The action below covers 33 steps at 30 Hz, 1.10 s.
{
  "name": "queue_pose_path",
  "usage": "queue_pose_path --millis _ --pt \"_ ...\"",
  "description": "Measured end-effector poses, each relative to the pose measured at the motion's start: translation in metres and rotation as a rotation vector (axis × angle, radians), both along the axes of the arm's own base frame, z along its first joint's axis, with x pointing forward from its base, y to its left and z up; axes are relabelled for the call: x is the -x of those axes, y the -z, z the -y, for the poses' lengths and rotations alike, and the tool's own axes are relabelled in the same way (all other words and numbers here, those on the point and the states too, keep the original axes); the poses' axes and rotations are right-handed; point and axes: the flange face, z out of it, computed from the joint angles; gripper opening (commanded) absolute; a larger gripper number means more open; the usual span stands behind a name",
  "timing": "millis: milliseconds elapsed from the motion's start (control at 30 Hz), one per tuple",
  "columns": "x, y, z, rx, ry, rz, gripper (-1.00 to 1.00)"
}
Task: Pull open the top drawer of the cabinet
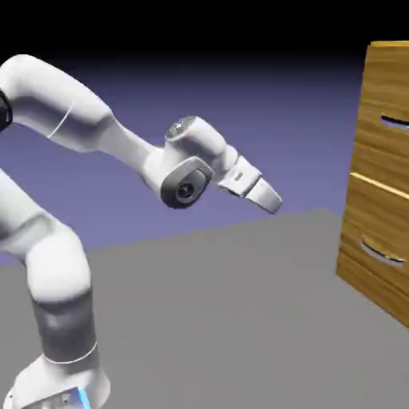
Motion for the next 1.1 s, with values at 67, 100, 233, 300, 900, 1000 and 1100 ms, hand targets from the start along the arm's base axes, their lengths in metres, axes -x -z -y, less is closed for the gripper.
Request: queue_pose_path --millis 67,100,233,300,900,1000,1100 --pt "-0.005 -0.021 -0.008 0.099 -0.122 0.043 0.00" --pt "-0.008 -0.031 -0.012 0.150 -0.180 0.066 0.00" --pt "-0.016 -0.070 -0.023 0.362 -0.396 0.159 0.00" --pt "-0.019 -0.088 -0.027 0.473 -0.493 0.206 0.00" --pt "-0.060 -0.191 -0.012 1.605 -1.077 0.486 0.00" --pt "-0.073 -0.196 -0.005 1.811 -1.137 0.485 0.00" --pt "-0.088 -0.198 0.002 2.021 -1.192 0.465 0.00"
